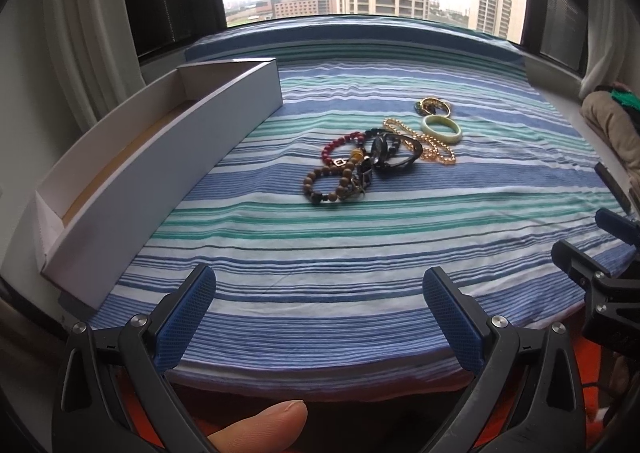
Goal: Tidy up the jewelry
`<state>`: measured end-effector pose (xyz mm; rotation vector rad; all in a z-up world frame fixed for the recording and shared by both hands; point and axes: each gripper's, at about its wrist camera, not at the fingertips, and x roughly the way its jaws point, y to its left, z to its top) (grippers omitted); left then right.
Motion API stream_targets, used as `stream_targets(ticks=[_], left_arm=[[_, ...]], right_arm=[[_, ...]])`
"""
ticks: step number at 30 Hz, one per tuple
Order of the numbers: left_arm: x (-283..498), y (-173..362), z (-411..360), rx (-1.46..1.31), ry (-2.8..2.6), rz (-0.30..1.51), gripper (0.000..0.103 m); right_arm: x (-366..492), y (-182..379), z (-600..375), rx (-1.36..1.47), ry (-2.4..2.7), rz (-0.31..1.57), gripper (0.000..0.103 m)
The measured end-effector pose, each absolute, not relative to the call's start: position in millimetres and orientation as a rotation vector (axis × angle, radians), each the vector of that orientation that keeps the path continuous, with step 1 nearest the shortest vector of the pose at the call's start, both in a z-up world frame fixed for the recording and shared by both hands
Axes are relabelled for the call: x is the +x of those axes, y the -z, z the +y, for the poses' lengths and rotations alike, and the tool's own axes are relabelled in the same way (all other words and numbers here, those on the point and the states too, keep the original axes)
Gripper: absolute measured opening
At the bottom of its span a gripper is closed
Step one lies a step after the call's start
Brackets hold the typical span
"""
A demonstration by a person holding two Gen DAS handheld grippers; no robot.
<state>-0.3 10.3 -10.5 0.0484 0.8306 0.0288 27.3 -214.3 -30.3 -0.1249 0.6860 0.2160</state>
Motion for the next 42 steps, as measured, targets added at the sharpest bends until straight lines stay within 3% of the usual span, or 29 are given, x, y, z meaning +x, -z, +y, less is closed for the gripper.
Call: stream_targets(ticks=[32, 42], left_arm=[[-3, 13, 13, 0.041, -0.018, 0.850, 0.103], [39, 18, 31, 0.039, 0.078, 0.916, 0.103]], right_arm=[[27, 34, -218, -0.113, -0.215, 0.684, 0.092], [26, 35, -218, -0.106, -0.221, 0.703, 0.092]])
